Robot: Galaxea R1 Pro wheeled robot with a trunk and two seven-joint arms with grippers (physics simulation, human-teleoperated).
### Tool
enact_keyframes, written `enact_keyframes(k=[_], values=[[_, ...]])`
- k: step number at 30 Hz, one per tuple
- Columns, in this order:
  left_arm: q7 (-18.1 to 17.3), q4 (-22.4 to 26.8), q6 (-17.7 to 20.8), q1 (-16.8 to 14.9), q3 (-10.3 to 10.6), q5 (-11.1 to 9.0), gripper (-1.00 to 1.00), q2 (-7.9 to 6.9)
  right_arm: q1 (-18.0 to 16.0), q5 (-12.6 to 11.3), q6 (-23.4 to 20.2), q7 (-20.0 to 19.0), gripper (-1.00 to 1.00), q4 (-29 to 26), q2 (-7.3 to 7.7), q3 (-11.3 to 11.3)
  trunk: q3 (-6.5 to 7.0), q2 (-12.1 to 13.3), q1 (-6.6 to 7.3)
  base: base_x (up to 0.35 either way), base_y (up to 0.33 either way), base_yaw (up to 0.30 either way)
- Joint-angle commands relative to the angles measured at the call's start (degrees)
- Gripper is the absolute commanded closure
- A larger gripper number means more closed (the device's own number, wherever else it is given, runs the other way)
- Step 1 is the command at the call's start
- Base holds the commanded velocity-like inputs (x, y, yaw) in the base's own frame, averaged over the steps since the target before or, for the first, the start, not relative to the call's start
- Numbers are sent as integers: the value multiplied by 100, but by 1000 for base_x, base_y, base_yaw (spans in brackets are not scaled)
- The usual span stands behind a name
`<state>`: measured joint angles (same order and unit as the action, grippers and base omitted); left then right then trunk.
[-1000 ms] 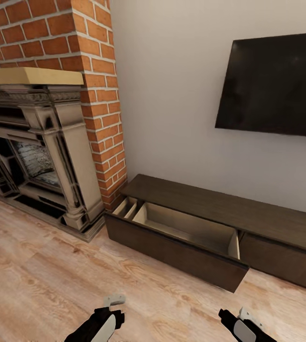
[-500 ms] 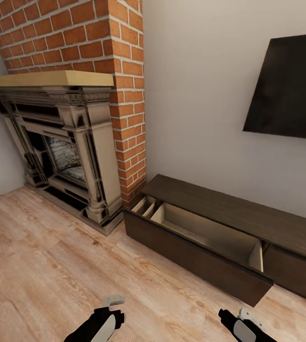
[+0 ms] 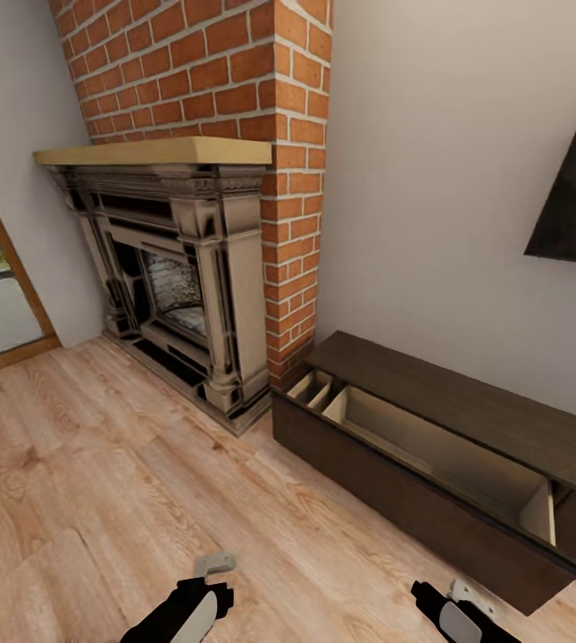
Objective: Place each of the two pumpkins and all three candles from the living room inside a cabinet in the living room (use any cabinet), then make sure every cabinet is closed, and position the cauldron so it is next to a table in the living room.
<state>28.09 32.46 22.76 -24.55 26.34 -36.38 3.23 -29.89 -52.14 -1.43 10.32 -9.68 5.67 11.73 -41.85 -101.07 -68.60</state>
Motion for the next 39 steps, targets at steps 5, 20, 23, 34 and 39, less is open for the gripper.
enact_keyframes(k=[5,20,23,34,39], values=[[48,6,10,-6,37,-46,-100,-6,1,-41,-15,40,-100,-16,10,48,5,-3,1,10,199,281],[48,6,9,-6,37,-41,-100,-15,1,-41,-15,40,-100,-16,10,48,34,-3,1,71,259,281],[48,6,9,-6,37,-37,-100,-15,1,-41,-18,39,-100,-16,11,47,37,-3,1,119,92,259],[48,6,2,-6,39,-36,-100,-17,1,-41,-20,37,-100,-16,13,48,38,-3,1,147,32,41],[48,6,0,-6,45,-36,-100,-16,1,-41,-18,34,-100,-16,13,48,38,-3,1,94,168,1]])
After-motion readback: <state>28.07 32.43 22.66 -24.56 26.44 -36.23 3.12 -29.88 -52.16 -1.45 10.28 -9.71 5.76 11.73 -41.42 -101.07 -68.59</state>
